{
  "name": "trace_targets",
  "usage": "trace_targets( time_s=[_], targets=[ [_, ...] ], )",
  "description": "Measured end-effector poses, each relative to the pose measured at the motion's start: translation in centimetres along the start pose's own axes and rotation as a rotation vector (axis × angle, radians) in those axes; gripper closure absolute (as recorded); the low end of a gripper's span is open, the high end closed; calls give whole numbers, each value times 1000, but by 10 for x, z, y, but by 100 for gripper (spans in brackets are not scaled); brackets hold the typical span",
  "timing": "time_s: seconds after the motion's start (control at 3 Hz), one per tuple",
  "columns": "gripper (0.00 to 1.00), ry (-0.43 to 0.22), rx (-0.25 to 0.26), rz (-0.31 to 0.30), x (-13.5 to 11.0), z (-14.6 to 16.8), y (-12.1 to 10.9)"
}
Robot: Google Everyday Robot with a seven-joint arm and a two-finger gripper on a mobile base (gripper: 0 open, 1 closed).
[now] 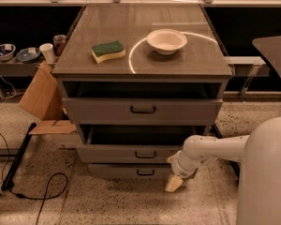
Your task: Close middle drawer
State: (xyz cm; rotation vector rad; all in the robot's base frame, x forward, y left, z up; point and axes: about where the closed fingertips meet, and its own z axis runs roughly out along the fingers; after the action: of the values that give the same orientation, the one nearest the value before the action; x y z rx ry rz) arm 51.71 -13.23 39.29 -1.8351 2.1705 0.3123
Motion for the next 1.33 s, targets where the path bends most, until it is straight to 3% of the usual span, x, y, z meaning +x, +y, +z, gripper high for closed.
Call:
trace_targets(
  time_s=[1.0, 1.33],
  targets=[
    [100, 26, 17, -5, -12, -2, -25],
    [100, 38, 25, -3, -15, 0, -33]
  ],
)
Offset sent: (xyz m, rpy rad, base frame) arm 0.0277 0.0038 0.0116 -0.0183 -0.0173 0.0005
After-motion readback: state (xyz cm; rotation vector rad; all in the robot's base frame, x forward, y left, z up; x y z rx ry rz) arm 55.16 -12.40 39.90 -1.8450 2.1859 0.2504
